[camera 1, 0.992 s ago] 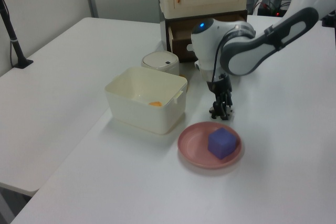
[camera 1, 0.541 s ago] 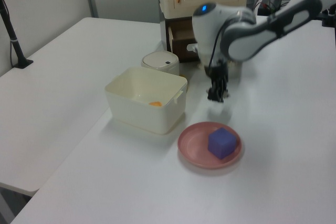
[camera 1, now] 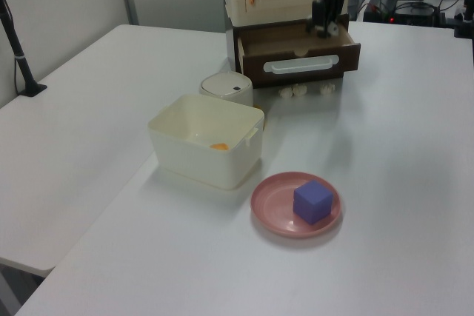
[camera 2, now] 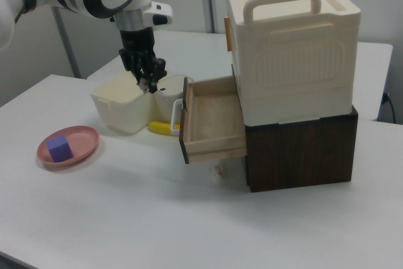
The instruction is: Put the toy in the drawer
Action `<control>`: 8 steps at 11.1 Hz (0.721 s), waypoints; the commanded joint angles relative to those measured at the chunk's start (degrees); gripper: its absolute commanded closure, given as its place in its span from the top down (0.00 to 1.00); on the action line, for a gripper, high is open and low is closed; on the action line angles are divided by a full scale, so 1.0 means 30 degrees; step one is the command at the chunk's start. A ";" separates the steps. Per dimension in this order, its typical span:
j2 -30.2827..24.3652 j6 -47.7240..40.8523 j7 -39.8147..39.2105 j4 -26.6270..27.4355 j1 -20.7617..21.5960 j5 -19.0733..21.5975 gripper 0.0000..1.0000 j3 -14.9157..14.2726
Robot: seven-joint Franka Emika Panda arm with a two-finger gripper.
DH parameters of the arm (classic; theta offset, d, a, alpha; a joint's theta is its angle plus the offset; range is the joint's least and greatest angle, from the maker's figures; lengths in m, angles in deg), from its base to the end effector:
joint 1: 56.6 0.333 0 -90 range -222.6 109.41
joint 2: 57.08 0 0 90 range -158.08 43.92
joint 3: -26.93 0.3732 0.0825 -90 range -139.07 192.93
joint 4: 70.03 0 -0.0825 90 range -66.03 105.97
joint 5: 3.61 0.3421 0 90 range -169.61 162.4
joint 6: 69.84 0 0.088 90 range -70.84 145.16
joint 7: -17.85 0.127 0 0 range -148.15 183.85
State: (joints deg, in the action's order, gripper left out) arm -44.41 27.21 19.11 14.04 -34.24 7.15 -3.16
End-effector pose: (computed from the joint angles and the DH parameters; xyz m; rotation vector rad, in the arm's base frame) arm 0.5947 -0.0216 0.6095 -3.0560 0.2514 -0.0601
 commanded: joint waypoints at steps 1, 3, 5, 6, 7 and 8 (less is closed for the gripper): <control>0.0666 0.1896 0.0692 -0.0337 0.0311 -0.1582 0.00 -0.0429; 0.0928 0.3588 0.0663 -0.0279 0.0340 -0.2932 0.01 -0.0810; 0.1660 0.4793 0.0896 -0.0191 0.0340 -0.4457 0.05 -0.0811; 0.1749 0.5205 0.0898 -0.0132 0.0340 -0.5218 0.15 -0.0782; 0.1866 0.5383 0.0927 0.0071 0.0340 -0.5980 0.23 -0.0782; 0.1897 0.5588 0.0927 0.0102 0.0340 -0.6190 0.47 -0.0782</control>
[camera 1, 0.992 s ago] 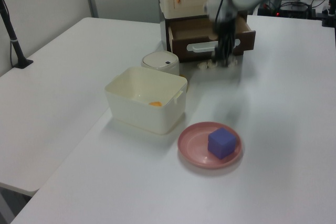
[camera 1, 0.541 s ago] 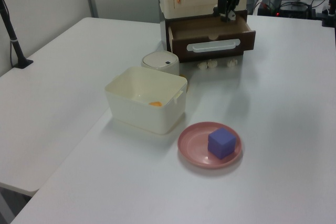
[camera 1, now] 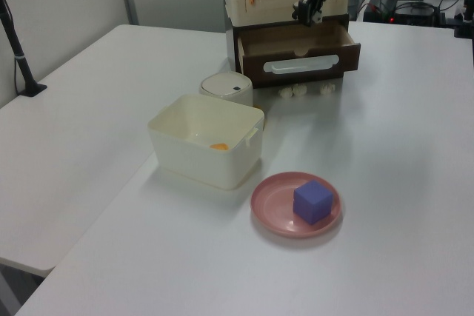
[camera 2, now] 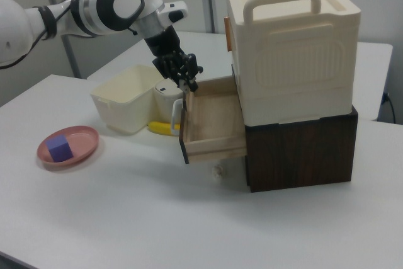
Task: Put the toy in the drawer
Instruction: 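Open the gripper to drop the toy into the drawer, then raise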
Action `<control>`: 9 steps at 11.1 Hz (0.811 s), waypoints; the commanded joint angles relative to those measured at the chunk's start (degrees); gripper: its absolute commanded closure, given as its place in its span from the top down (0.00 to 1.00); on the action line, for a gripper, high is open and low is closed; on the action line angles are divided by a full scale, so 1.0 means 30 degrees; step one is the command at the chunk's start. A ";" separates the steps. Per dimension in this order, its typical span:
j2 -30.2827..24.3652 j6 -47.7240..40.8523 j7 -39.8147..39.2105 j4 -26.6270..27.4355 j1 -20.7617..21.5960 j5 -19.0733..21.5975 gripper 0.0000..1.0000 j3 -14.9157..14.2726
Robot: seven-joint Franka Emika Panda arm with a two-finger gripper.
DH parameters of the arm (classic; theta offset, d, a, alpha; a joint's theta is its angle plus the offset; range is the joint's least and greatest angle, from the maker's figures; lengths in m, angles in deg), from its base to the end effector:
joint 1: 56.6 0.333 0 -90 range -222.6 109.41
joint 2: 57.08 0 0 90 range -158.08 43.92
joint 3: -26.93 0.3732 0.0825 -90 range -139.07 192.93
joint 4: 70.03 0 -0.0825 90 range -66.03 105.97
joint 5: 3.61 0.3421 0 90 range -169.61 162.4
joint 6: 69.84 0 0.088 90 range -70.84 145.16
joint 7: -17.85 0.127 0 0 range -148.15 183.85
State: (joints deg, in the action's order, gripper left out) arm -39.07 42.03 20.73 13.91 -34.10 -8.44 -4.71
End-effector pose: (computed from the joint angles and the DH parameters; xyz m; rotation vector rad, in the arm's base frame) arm 0.6421 -0.0536 0.5891 2.8663 -0.2107 0.2963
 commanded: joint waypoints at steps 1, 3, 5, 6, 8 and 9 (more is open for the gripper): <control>0.0235 0.0796 0.0388 0.0146 0.0264 -0.0997 0.65 -0.0263; 0.0207 0.0768 0.0417 0.0116 0.0177 -0.0910 0.77 -0.0263; -0.0229 -0.0046 0.0418 0.0145 0.0322 -0.0298 0.78 -0.0118; -0.0668 -0.1531 0.0389 0.0146 0.0322 0.1418 1.00 -0.0029; -0.2041 -0.3909 -0.0049 0.0900 0.0060 0.2694 1.00 0.1164; -0.2890 -0.4209 -0.0196 0.1835 -0.0463 0.2666 1.00 0.2246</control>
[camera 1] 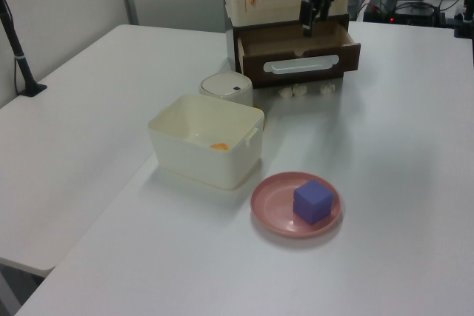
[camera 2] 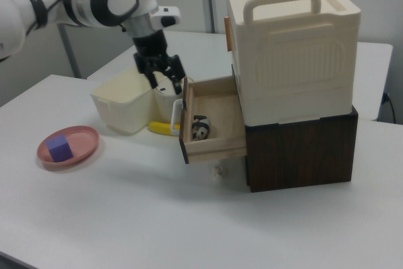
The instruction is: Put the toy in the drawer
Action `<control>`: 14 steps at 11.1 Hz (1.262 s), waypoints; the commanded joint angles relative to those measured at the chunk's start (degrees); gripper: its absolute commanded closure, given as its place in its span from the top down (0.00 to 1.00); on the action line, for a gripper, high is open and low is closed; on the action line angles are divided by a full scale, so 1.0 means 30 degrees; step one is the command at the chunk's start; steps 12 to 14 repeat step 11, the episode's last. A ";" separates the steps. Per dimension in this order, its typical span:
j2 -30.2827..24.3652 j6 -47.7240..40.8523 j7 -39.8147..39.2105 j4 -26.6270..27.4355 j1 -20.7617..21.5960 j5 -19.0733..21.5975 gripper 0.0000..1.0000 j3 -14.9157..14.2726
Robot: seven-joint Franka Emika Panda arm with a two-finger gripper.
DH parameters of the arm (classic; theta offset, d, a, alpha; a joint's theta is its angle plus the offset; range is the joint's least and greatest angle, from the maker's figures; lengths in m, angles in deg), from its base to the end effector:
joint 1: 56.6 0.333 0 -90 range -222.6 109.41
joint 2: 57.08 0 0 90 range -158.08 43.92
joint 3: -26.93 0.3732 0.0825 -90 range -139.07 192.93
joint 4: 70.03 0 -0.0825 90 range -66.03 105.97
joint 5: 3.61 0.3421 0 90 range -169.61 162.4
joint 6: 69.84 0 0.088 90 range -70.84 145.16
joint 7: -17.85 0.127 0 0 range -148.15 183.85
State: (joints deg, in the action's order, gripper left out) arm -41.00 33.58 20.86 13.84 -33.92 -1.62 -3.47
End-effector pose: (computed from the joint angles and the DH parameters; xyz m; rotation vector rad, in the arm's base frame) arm 0.6206 -0.0330 0.5895 3.0179 -0.2565 0.1430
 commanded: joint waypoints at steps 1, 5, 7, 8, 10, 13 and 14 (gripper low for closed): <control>-0.2981 -0.1397 -0.0243 0.2856 -0.1194 0.0305 1.00 0.3118; -0.4334 -0.1310 -0.0680 0.4505 -0.2400 -0.0340 1.00 0.4713; -0.4717 -0.1309 -0.0799 0.4623 -0.3508 -0.0165 1.00 0.5236; -0.4746 -0.1338 -0.0770 0.4566 -0.4472 -0.0135 1.00 0.6082; -0.4863 -0.1397 -0.0770 0.4623 -0.4833 -0.0135 1.00 0.6412; -0.4864 -0.1397 -0.0770 0.4653 -0.4833 -0.0135 1.00 0.6442; -0.4864 -0.1397 -0.0770 0.4653 -0.4833 -0.0135 1.00 0.6442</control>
